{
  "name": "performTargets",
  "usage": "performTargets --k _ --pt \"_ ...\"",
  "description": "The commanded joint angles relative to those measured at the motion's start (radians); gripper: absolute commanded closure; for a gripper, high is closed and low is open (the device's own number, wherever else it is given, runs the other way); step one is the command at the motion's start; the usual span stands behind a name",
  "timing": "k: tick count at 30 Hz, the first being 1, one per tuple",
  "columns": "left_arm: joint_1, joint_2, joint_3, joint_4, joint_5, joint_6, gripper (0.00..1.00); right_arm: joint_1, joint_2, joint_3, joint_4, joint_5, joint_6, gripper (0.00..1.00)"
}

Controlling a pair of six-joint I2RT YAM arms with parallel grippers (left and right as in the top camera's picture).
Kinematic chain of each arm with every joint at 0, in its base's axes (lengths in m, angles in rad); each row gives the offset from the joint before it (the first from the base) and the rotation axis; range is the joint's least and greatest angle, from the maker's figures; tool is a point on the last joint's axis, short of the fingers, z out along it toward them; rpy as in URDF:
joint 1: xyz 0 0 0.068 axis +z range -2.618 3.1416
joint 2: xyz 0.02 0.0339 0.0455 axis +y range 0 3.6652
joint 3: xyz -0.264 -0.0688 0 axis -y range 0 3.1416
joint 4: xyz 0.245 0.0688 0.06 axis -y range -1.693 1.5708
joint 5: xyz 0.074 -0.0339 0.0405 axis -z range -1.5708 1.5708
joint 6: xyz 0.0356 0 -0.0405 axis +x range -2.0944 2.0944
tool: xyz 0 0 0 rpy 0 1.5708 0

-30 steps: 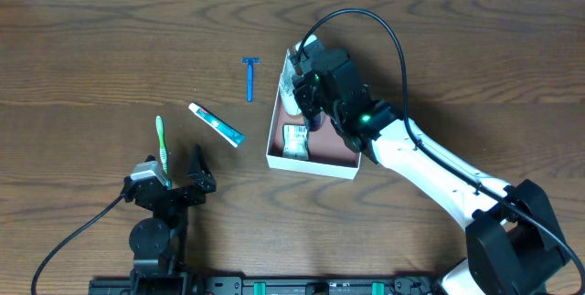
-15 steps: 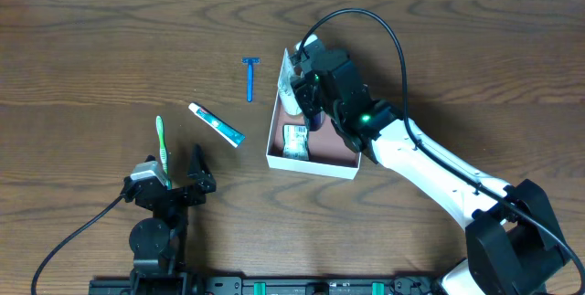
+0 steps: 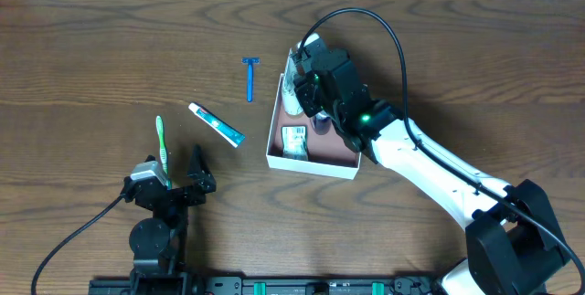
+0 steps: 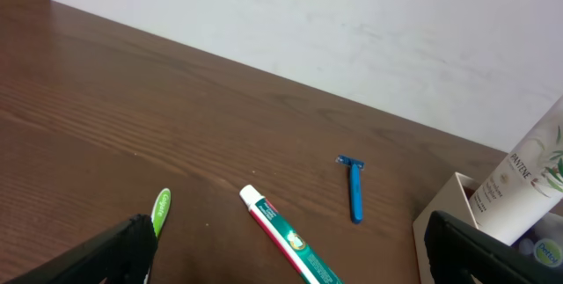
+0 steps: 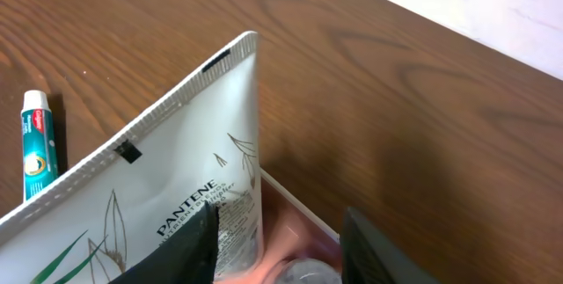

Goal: Pack container
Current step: 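Carry the pump bottle over the box and lower it inside, then set the pump bottle upright in the box's back-right area and release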

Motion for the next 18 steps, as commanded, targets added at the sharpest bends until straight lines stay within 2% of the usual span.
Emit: performTargets --k 1,9,18 --pt "0.003 0.0 -0.024 -0.032 -0.008 0.01 0.02 0.006 0.006 0.022 0.002 0.014 -0.008 0.57" --pt "0.003 0.0 -0.024 -0.032 -0.008 0.01 0.02 0.006 -0.026 0.024 0.009 0.044 0.0 0.55" --pt "0.003 0.0 -0.024 -0.032 -0.008 0.01 0.02 0.002 -0.237 0.024 -0.059 0.062 0.05 0.53"
